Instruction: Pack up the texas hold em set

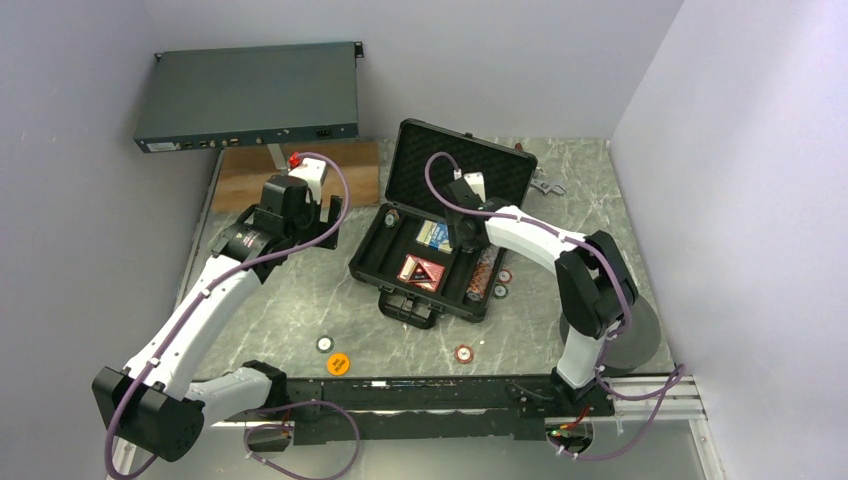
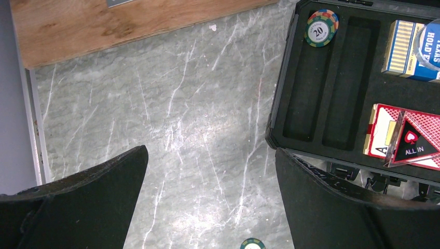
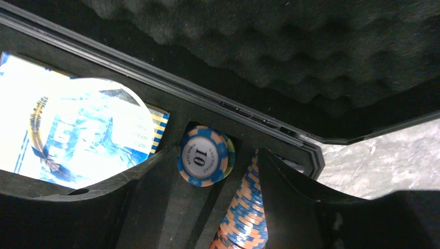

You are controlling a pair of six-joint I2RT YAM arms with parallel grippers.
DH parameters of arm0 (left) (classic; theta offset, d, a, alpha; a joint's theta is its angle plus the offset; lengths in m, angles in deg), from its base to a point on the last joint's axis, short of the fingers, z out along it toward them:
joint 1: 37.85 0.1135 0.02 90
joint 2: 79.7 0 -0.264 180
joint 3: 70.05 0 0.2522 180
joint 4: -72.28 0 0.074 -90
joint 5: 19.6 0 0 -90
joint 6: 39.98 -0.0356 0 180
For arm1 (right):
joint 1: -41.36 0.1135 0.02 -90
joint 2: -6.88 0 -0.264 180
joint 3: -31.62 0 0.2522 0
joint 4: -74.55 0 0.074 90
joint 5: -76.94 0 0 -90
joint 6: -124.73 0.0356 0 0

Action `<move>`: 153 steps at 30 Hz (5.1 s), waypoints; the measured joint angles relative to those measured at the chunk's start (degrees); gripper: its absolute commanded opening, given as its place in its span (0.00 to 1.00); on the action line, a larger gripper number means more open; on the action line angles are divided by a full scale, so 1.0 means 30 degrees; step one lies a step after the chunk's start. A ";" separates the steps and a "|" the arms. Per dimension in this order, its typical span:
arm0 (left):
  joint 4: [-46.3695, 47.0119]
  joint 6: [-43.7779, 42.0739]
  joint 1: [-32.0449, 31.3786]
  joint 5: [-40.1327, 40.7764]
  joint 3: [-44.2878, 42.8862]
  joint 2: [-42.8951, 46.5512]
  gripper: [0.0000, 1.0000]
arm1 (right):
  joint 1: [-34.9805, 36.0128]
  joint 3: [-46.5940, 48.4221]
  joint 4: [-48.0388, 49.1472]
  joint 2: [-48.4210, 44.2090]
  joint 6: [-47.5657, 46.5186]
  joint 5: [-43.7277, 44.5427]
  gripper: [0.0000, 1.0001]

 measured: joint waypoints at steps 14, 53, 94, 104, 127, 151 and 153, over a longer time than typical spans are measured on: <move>0.0000 0.0000 0.0000 0.0000 0.0000 0.0000 1.00 | -0.0058 0.0000 0.0670 -0.1880 -0.0226 -0.0452 0.76; -0.1115 0.1719 0.3832 0.4189 -0.0284 0.0372 1.00 | 0.9770 -0.3213 0.3504 -0.5770 -0.0925 -0.4160 0.78; -0.0925 0.3235 0.9114 0.3942 -0.0328 0.2193 0.99 | 1.5708 0.7730 -0.2142 0.6397 0.7679 -0.2790 0.78; -0.0852 0.3235 0.9114 0.3818 -0.0328 0.2193 0.99 | 1.5708 0.9107 -0.3359 0.8021 0.8480 -0.2827 0.78; -0.0852 0.3228 0.9420 0.3825 -0.0328 0.2645 0.99 | 1.5693 1.2298 -0.6601 1.0003 0.9318 -0.2463 0.52; -0.0838 0.3228 0.9471 0.3570 -0.0328 0.2747 0.99 | 1.5336 0.8910 -0.6382 0.7825 1.0054 -0.1304 0.47; -0.0838 0.3228 0.9471 0.3490 -0.0328 0.2732 0.98 | 1.5249 0.8757 -0.6615 0.7694 1.0040 -0.0954 0.47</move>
